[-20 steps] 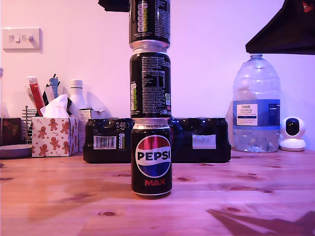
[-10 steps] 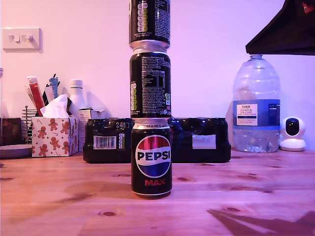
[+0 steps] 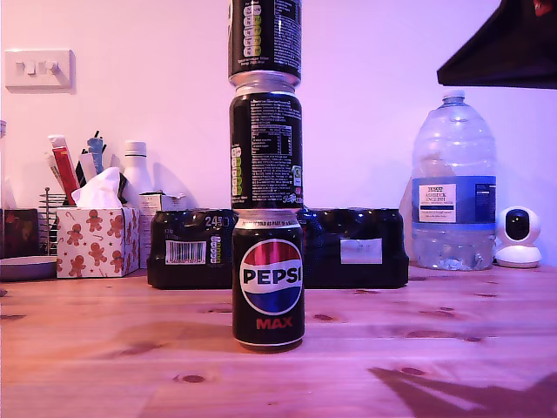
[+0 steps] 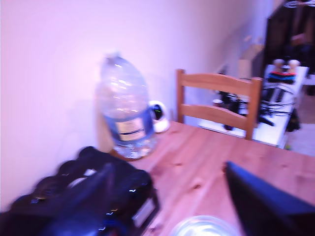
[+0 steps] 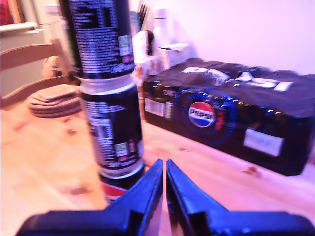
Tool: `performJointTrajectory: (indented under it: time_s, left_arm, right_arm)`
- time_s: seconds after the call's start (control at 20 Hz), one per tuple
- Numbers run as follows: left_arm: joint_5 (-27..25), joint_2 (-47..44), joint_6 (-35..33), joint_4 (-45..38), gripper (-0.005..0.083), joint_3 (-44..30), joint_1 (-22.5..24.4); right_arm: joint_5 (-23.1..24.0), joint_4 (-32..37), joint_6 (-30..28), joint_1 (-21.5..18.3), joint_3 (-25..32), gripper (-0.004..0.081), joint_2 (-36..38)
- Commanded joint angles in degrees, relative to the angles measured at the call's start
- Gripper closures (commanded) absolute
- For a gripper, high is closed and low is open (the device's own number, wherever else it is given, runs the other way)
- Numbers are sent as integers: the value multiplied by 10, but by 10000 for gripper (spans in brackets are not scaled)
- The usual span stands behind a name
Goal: Stack up the Pepsi cans on top of each other
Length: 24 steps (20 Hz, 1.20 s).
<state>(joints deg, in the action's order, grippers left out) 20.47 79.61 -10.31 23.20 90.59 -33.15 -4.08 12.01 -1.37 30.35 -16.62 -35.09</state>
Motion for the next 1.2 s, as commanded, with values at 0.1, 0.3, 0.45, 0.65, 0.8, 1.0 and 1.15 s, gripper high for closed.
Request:
performJointTrajectory:
  time_s: [0.1,0.3,0.45,0.65,0.8,1.0,1.15]
  left_arm:
    - [-10,-10,-7,6,793,9,14]
    - [-17,-22,-16,67,793,9,57]
    - [-15,-36,-17,84,793,-12,115]
    - [-15,-98,2,19,793,-122,172]
    - [-30,-161,27,-75,793,-249,188]
    - [-50,-256,47,-178,793,-415,189]
    - [-56,-344,63,-226,793,-526,189]
  right_arm:
    - [-4,8,-6,-67,0,782,1]
    - [-50,11,1,-152,0,782,1]
    - [-67,18,1,-181,0,782,2]
    - [-61,28,1,-185,0,782,2]
    - [-59,58,2,-185,0,782,2]
    - [-59,64,4,-185,0,782,17]
    - [-59,61,-2,-185,0,782,27]
